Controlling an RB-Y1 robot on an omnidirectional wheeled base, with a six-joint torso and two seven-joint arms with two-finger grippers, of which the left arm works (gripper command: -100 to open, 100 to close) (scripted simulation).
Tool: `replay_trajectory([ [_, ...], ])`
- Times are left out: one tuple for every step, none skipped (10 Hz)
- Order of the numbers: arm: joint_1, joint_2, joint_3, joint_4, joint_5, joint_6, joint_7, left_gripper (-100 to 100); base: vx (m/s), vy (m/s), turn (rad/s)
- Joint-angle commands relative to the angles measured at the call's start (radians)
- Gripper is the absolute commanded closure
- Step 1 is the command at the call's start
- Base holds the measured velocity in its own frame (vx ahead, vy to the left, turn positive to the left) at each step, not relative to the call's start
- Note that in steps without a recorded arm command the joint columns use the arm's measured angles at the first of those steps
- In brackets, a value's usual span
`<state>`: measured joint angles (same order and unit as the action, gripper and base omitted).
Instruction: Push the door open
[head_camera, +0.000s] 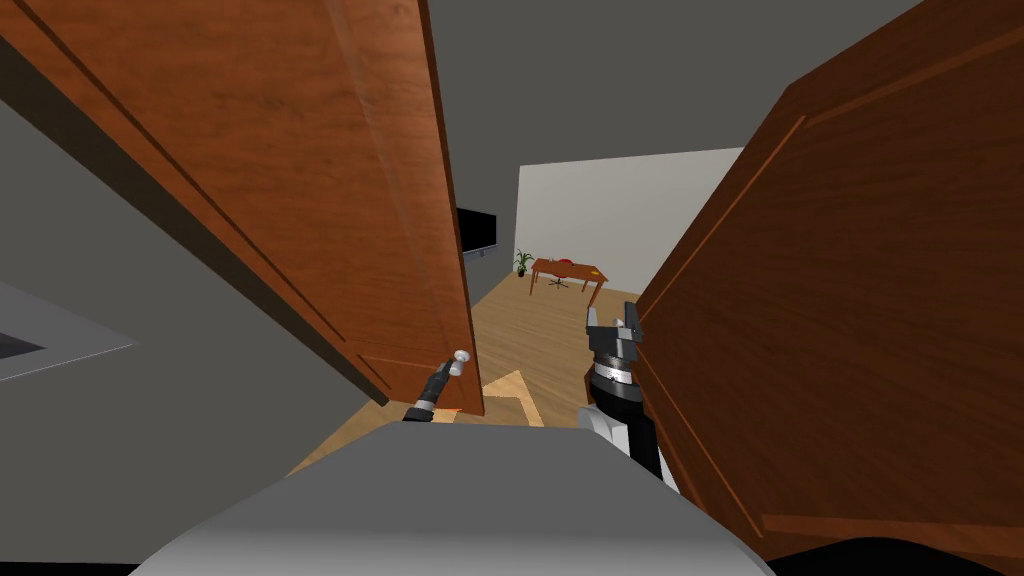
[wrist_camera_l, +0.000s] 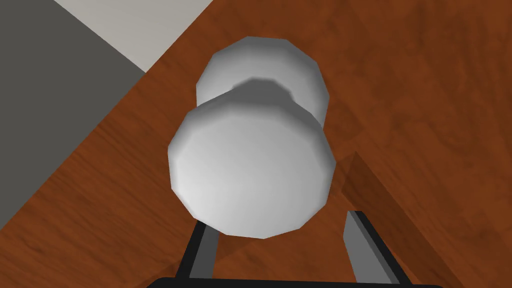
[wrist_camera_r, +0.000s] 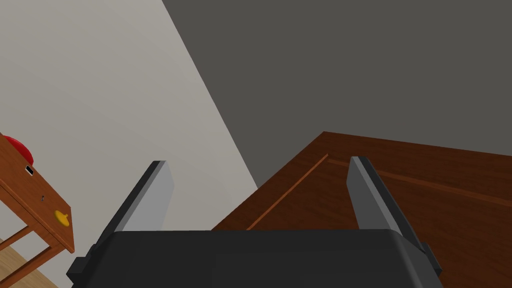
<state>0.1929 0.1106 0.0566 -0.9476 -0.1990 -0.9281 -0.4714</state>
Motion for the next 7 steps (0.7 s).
replay_trajectory([
  [0.001, -0.001, -0.014, -0.003, 0.009, 0.007, -0.05, -100, -0.042, 0.008, 0.027],
  [0.002, -0.001, -0.024, -0.006, 0.016, 0.012, -0.078, -100, -0.045, 0.015, 0.026],
  [0.002, -0.001, -0.024, -0.006, 0.016, 0.012, -0.087, -100, -0.032, 0.01, 0.008],
  [0.002, -0.002, -0.034, -0.009, 0.023, 0.018, -0.123, -100, -0.029, 0.01, 0.022],
  [0.002, -0.002, -0.046, -0.012, 0.031, 0.024, -0.15, -100, -0.039, 0.014, 0.04],
  [0.002, -0.002, -0.046, -0.012, 0.031, 0.024, -0.161, -100, -0.03, 0.009, 0.014],
  [0.003, -0.003, -0.058, -0.016, 0.04, 0.031, -0.2, -100, -0.029, 0.009, 0.026],
])
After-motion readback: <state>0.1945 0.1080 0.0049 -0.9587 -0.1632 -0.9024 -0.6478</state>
